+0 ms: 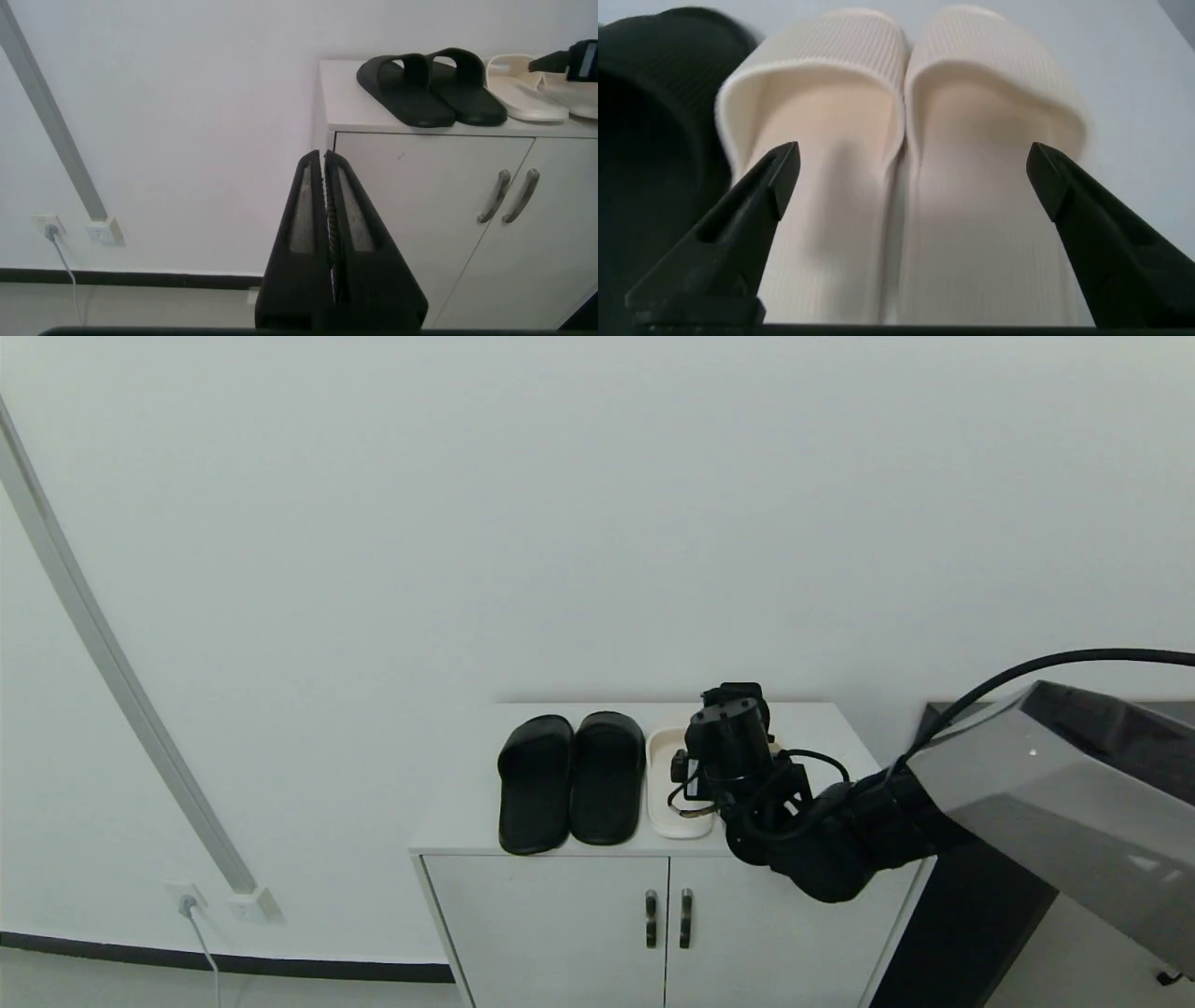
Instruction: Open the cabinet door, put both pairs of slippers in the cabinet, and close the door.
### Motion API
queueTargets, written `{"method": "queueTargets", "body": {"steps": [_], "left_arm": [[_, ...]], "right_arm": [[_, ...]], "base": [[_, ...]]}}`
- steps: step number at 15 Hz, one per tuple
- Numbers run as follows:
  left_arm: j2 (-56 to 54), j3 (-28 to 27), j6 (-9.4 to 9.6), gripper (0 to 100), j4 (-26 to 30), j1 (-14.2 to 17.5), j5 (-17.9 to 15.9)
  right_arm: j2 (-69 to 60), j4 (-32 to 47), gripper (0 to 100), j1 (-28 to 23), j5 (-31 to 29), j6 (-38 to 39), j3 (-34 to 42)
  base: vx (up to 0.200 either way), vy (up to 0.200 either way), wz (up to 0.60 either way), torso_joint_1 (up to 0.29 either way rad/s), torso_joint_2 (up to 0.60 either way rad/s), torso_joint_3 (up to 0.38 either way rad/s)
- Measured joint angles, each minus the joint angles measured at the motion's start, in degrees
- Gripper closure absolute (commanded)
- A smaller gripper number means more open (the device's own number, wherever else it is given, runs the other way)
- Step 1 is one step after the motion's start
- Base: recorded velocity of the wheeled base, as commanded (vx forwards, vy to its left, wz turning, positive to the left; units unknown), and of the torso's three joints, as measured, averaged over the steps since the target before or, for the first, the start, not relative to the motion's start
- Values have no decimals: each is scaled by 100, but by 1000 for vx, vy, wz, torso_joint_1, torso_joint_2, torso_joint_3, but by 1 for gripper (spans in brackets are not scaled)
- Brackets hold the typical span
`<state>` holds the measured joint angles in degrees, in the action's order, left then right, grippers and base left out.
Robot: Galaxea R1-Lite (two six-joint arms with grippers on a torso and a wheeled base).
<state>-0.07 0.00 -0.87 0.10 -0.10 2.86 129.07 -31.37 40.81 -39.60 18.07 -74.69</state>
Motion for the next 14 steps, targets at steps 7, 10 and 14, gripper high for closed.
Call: {"method": "queueTargets", "body": {"steps": [7, 10, 14], "left_arm": [[0, 0, -4, 100, 0, 0, 0], [0, 0, -6, 100, 0, 2, 2], [0, 0, -9, 100, 4, 0, 2]], "right_arm": [[1025, 17, 0, -413, 262, -266, -1254], [1243, 9, 100, -532, 262, -288, -1499], [1329, -22, 100, -556, 224, -360, -1534]], "base": [[0, 0, 0, 0, 0, 0], [0, 0, 0, 0, 0, 0], [0, 0, 0, 0, 0, 0]]}}
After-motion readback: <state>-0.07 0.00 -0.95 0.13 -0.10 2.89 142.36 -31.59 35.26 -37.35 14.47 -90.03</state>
